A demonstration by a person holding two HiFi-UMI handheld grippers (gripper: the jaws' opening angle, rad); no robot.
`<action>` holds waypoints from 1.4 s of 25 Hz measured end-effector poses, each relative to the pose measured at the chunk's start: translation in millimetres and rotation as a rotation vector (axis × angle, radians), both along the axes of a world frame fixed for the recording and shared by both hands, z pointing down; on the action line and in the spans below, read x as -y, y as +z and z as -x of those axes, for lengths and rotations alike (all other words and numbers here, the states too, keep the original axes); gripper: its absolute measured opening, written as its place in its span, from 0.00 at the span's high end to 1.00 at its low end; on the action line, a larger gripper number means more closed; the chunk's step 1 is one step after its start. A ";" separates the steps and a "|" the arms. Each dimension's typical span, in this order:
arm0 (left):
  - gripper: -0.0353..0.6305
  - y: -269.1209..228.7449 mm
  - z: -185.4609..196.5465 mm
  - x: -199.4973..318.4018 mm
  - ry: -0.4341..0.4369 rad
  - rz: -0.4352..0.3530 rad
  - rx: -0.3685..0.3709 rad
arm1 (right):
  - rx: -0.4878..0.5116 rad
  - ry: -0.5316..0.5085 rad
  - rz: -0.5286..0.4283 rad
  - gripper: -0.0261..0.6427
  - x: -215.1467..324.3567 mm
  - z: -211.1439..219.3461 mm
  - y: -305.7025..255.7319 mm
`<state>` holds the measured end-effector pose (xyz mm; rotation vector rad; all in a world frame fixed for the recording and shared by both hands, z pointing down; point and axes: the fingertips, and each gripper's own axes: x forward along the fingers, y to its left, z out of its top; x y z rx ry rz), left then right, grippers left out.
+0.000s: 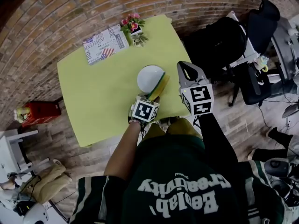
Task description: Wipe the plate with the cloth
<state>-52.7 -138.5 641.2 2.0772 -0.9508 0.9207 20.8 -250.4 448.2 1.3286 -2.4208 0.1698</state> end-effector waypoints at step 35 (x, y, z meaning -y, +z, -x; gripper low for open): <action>0.74 -9.5 95.2 -10.5 -0.247 -0.005 0.055 | 0.044 -0.019 -0.019 0.94 -9.1 8.2 -11.9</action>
